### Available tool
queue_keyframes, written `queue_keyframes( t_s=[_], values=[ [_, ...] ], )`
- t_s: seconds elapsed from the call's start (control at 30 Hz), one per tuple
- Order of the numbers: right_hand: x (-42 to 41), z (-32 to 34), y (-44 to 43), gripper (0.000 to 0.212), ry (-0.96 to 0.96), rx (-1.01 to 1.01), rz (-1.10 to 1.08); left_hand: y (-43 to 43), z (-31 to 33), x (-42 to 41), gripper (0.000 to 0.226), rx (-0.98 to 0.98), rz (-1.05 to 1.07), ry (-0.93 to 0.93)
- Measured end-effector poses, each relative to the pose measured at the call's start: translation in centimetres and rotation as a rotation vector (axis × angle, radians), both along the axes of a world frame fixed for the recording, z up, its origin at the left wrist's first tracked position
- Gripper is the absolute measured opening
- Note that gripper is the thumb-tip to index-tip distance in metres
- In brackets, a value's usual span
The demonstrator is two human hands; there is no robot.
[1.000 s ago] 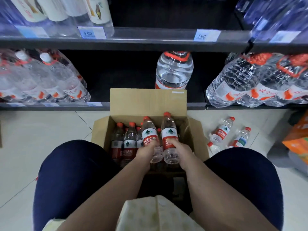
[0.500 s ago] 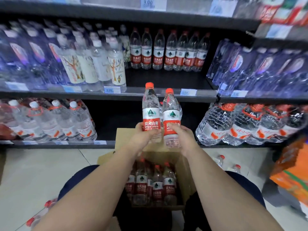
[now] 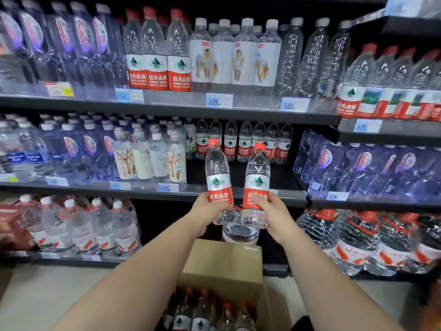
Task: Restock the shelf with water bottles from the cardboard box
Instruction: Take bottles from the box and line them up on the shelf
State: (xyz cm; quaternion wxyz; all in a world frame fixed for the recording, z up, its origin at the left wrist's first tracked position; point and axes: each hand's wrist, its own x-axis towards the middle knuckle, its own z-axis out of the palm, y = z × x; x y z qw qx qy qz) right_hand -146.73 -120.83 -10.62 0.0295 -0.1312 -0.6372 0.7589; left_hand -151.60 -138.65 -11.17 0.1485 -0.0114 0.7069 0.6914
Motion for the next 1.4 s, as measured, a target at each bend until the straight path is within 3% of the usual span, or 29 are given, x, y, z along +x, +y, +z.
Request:
queue_keyframes(
  t_s=[0.1,0.33,0.43,0.57,0.8,0.93,1.1,1.4],
  values=[
    [-2.0,1.5,0.0,0.039,0.026,-0.024,0.0,0.7,1.0,-2.0,0.059,0.014,0.062,0.023],
    [-9.9,1.7,-0.2,0.052,0.012,-0.02,-0.032,1.7,1.6,-9.7,0.055,0.103,0.129,0.093],
    [-13.8,1.0,0.0,0.07,-0.004,0.021,-0.045,2.0,1.2,-13.8,0.055,0.067,0.093,0.152],
    [-19.9,-0.5,1.1,0.048,0.002,0.075,-0.017,2.1,0.5,-19.6,0.06,0.024,0.093,0.207],
    [-28.7,-4.1,1.3,0.052,0.023,0.202,-0.022,1.4,-2.6,-26.9,0.062,-0.085,0.08,0.237],
    [-30.8,-5.8,0.8,0.06,0.037,0.265,0.013,1.1,-4.5,-28.4,0.07,-0.1,0.088,0.219],
    [-31.3,-6.9,0.2,0.062,0.07,0.29,0.026,1.1,-5.4,-28.8,0.066,-0.028,0.097,0.237],
    [-32.9,-6.8,-0.1,0.072,0.095,0.364,0.017,1.2,-5.9,-30.5,0.081,-0.157,0.275,0.255]
  ],
)
